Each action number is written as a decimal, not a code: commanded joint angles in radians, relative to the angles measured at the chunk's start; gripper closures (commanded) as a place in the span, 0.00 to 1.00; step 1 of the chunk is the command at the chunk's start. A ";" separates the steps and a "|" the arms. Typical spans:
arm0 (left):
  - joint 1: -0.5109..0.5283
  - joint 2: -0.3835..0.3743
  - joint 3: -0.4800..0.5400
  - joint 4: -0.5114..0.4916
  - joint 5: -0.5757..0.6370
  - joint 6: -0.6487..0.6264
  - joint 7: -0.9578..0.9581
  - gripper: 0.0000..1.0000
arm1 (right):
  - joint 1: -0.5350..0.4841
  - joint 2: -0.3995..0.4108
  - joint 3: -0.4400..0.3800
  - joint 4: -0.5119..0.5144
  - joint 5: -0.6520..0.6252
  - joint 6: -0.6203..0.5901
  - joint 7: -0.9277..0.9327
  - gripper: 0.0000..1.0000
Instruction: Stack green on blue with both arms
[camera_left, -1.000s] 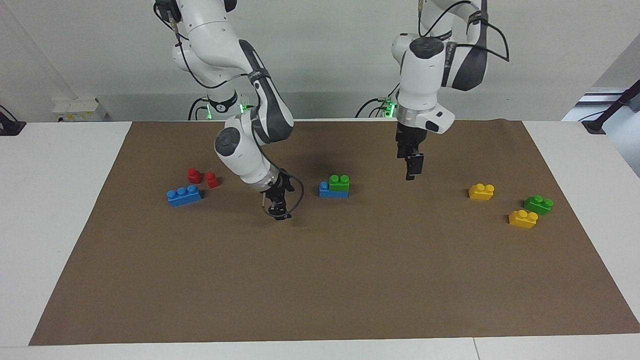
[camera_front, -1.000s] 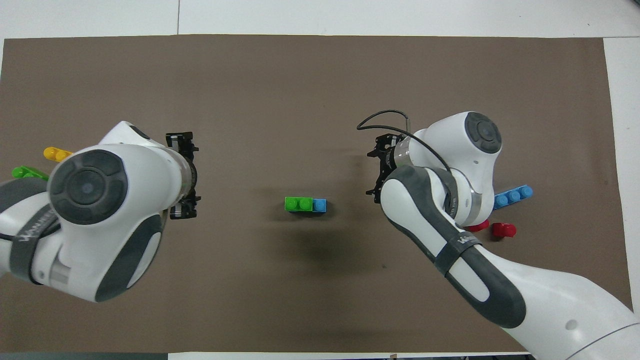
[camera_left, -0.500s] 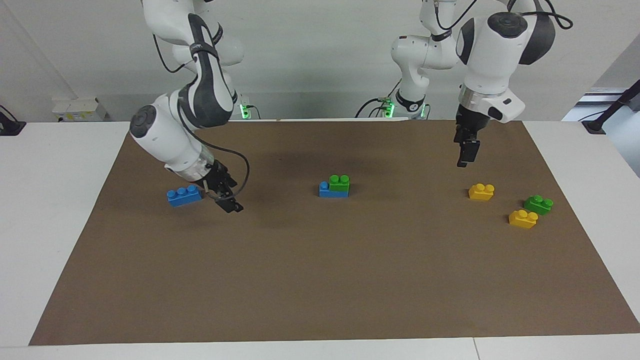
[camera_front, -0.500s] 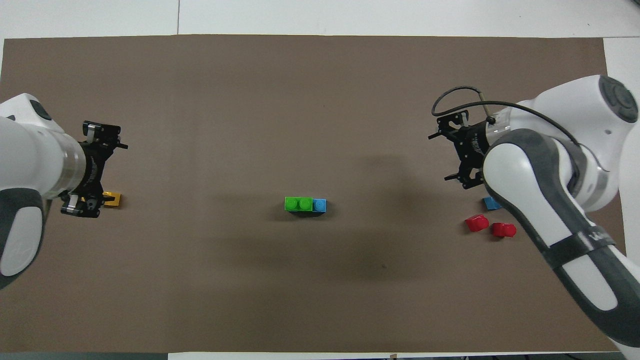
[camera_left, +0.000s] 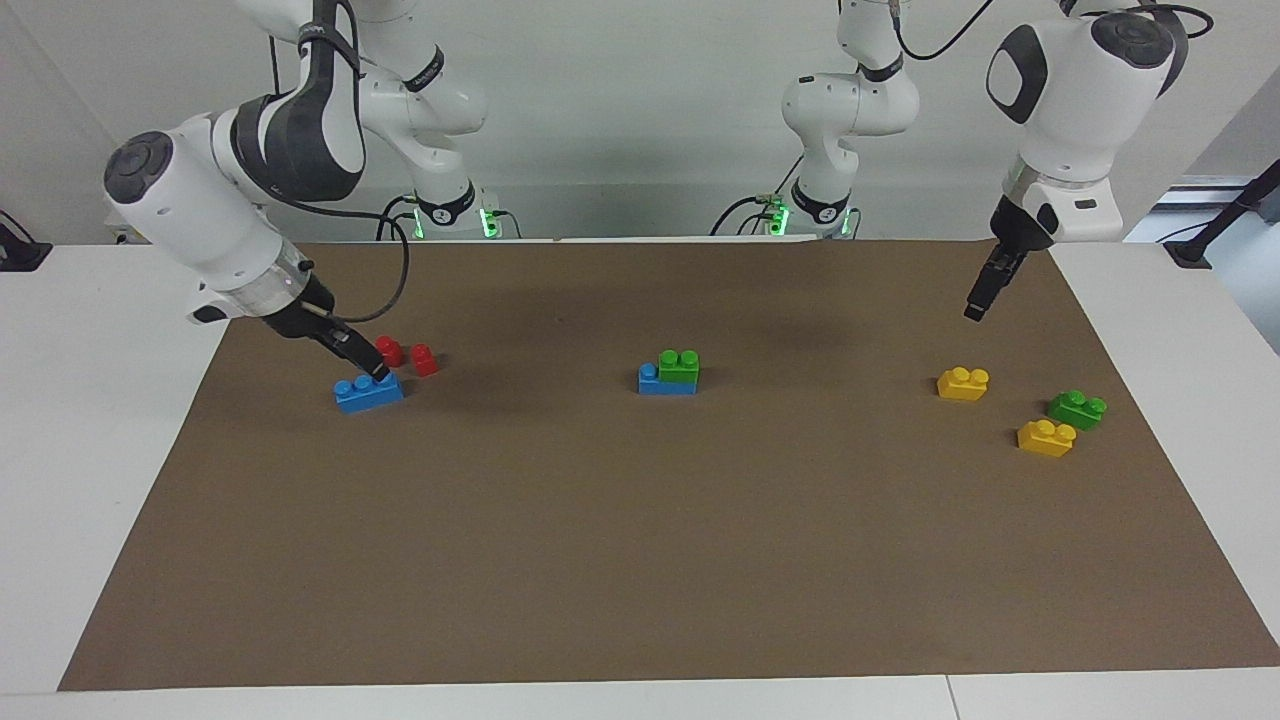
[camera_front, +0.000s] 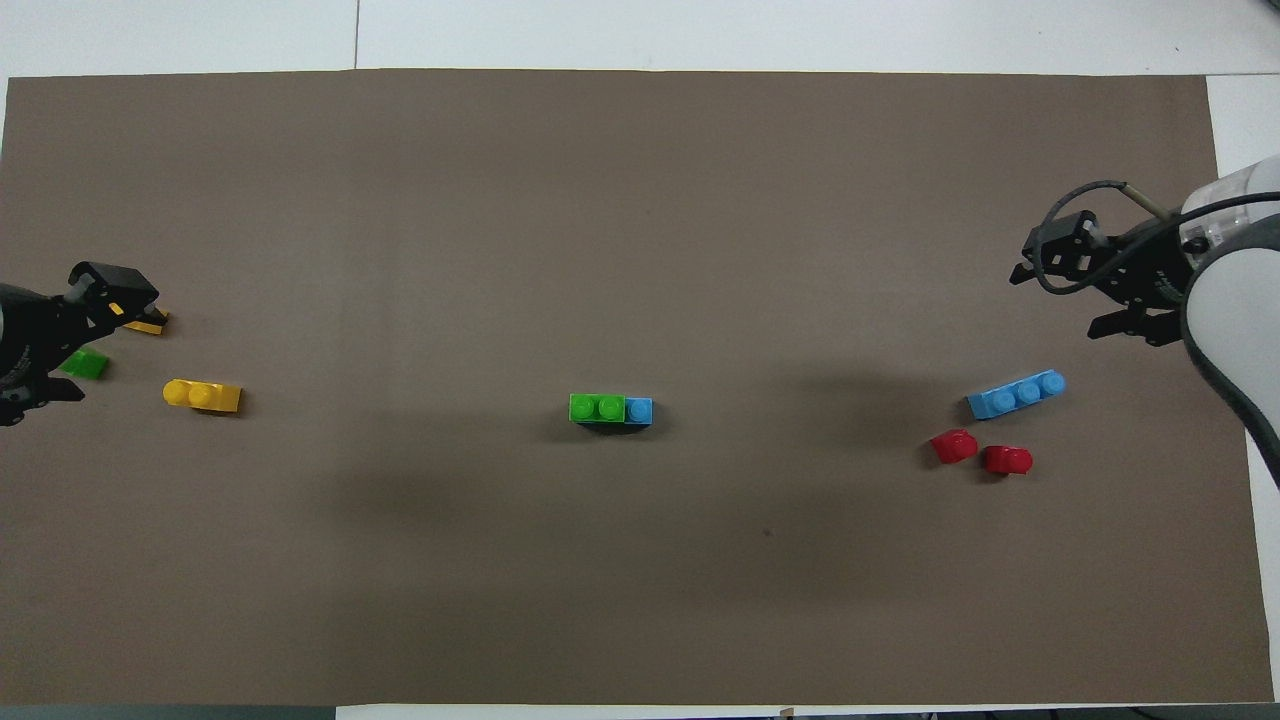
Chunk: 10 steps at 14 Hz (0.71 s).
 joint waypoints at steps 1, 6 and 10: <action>0.046 0.003 -0.009 0.029 -0.015 -0.049 0.263 0.00 | -0.011 -0.068 0.014 0.011 -0.066 -0.050 -0.161 0.00; 0.066 0.053 -0.006 0.168 -0.061 -0.188 0.555 0.00 | -0.008 -0.148 0.014 0.035 -0.120 -0.191 -0.342 0.00; 0.074 0.104 -0.006 0.290 -0.069 -0.326 0.691 0.00 | -0.010 -0.143 0.015 0.055 -0.164 -0.187 -0.393 0.00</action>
